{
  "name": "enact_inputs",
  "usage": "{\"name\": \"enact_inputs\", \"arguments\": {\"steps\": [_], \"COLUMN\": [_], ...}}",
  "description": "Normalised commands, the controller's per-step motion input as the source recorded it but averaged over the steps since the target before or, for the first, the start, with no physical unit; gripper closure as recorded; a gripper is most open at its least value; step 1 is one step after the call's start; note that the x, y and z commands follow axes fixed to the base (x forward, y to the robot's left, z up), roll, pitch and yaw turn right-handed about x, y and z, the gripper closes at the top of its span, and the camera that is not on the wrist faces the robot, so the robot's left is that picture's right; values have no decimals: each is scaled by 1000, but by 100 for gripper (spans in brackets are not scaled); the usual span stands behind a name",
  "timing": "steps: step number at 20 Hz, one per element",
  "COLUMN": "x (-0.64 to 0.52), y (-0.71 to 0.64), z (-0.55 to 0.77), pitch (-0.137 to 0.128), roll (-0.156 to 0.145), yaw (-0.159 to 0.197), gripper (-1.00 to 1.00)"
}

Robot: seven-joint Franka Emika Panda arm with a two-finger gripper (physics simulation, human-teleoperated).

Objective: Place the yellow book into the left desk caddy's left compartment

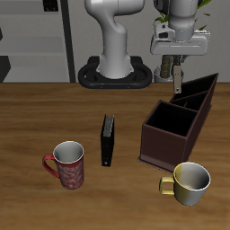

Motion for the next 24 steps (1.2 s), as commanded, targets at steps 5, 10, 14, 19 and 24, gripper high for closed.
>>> {"name": "enact_inputs", "arguments": {"steps": [5,10,14,19,24], "x": [139,98,65,93,36], "y": [221,192,110,60,85], "z": [137,54,-11,-130,-114], "pitch": [-19,2,18,46,16], "roll": [42,38,31,25,37], "yaw": [-4,-24,-7,-17,5], "gripper": [100,100,100,100,100]}}
